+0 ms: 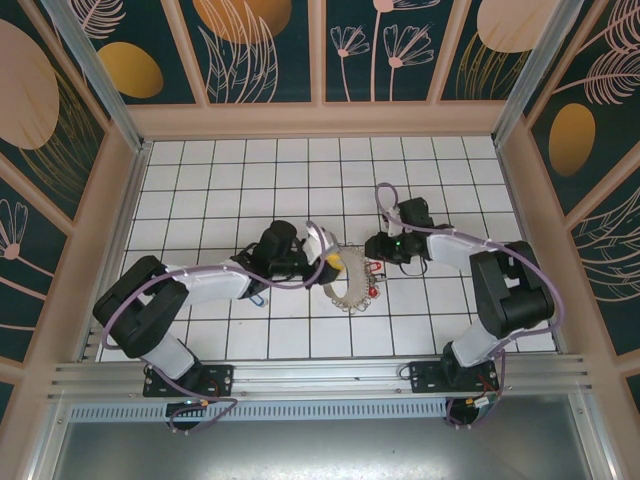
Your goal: Put the keys on the keyring
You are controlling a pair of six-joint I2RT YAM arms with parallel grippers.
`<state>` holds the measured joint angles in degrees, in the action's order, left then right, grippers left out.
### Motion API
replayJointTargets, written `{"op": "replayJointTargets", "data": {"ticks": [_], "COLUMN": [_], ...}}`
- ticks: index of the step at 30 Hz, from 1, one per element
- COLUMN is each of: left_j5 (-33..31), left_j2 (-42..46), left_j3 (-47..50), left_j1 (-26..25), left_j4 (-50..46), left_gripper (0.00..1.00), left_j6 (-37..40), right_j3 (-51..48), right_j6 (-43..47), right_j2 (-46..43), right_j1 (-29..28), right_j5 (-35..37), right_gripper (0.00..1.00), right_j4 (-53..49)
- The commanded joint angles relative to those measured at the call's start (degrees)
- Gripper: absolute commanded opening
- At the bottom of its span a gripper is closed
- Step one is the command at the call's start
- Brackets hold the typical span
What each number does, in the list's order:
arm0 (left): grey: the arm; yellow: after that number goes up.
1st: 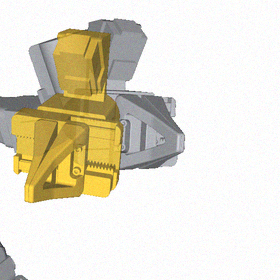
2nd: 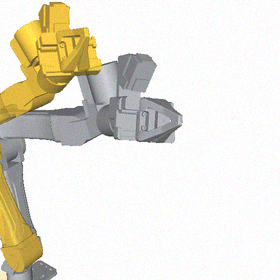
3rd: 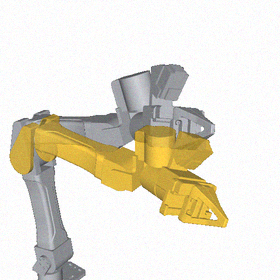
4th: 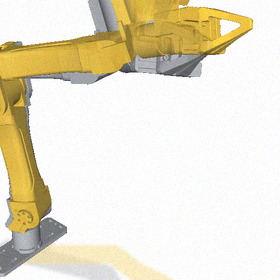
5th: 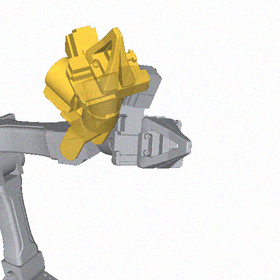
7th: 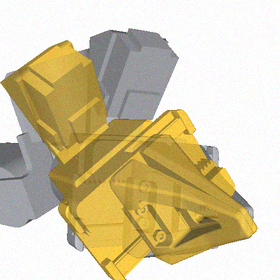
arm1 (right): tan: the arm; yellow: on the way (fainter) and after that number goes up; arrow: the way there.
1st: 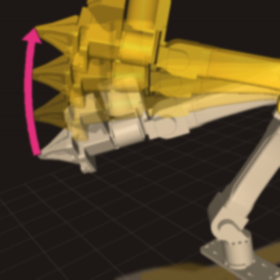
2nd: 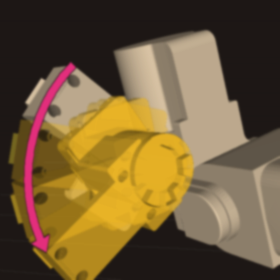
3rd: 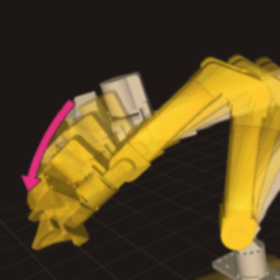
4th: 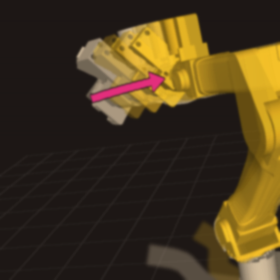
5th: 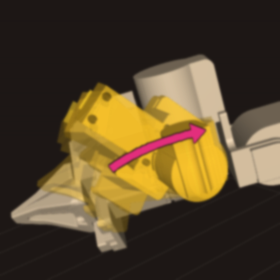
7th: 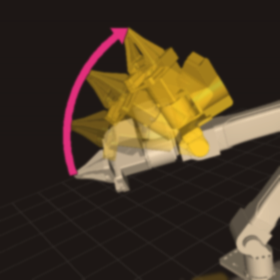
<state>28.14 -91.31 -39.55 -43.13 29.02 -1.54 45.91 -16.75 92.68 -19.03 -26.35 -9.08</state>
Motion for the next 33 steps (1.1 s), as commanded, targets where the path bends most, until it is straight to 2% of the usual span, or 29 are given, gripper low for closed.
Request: {"op": "replayJointTargets", "data": {"ticks": [1, 6, 10, 20, 27, 33], "left_j5": [-8.1, -6.86, -4.97, -4.42, -6.33, -4.43], "left_j2": [0.15, -3.01, -6.46, -14.82, -17.1, -18.82], "left_j3": [1.11, 0.56, -1.03, -7.04, -8.02, -8.88], "left_j1": [0.77, 0.78, 0.94, 1.54, 1.96, 2.15], "left_j4": [5.06, 2.1, -0.79, -6.76, -8.05, -7.44], "left_gripper": [0.39, 0.4, 0.41, 0.41, 0.4, 0.4], "left_j6": [-18.96, -27.87, -30.71, -31.51, -31.79, -31.33], "right_j3": [3.57, 7.07, 7.08, 2.98, 0.17, 0.24], "right_j6": [3.32, 5.33, 6.37, 8.05, 8.06, 7.52], "right_j2": [1.93, 6.25, 7.92, 7.13, 5.98, 6.46], "right_j1": [-0.87, -0.62, -0.79, -1.31, -1.96, -2.08], "right_j5": [2.13, 0.55, -1.43, -7.38, -11.21, -15.59], "right_gripper": [0.37, 0.37, 0.37, 0.35, 0.34, 0.33], "right_j4": [-0.7, -2.47, -3.14, -4.43, -3.17, -1.38]}}
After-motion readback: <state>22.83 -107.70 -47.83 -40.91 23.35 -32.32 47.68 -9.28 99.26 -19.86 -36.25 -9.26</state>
